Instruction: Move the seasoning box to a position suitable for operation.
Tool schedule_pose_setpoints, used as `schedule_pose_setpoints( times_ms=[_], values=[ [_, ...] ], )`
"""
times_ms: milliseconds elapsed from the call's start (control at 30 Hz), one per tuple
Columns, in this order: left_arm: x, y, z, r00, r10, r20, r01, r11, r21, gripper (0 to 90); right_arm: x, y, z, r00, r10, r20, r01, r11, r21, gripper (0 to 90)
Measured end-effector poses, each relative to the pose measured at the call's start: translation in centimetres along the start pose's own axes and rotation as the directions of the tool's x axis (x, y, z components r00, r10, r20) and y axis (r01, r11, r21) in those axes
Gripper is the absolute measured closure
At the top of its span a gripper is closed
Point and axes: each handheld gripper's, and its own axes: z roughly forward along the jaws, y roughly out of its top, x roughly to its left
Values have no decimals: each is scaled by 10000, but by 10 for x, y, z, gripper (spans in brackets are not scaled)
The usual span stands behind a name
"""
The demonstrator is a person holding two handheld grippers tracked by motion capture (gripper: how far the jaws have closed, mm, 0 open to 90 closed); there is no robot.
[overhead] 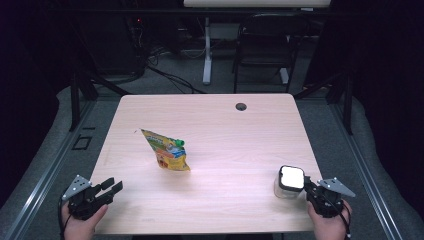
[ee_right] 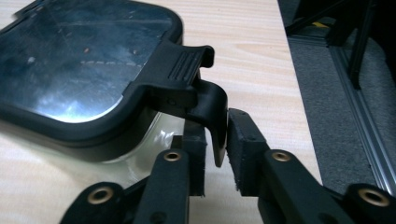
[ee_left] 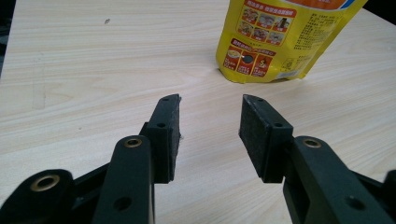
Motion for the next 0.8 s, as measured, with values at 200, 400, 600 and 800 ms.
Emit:
schedule_pose_setpoints(
  times_ms=[200,400,600,800],
  values=[
    [1,0,2,9999,29,100,-31,9999,114,583,11,11,3,9993,355,-136,-353,9993,139,862],
    [1,0,0,9999,70,89,-71,9999,91,584,30,18,11,9988,226,-440,-218,9996,168,865],
    [3,-1,1,10000,-52,59,52,9999,122,584,53,24,15,9958,65,-908,-48,9998,190,870],
    [1,0,1,9999,74,73,-75,9999,115,584,80,29,20,9896,-179,-1430,189,9998,52,870]
  ],
)
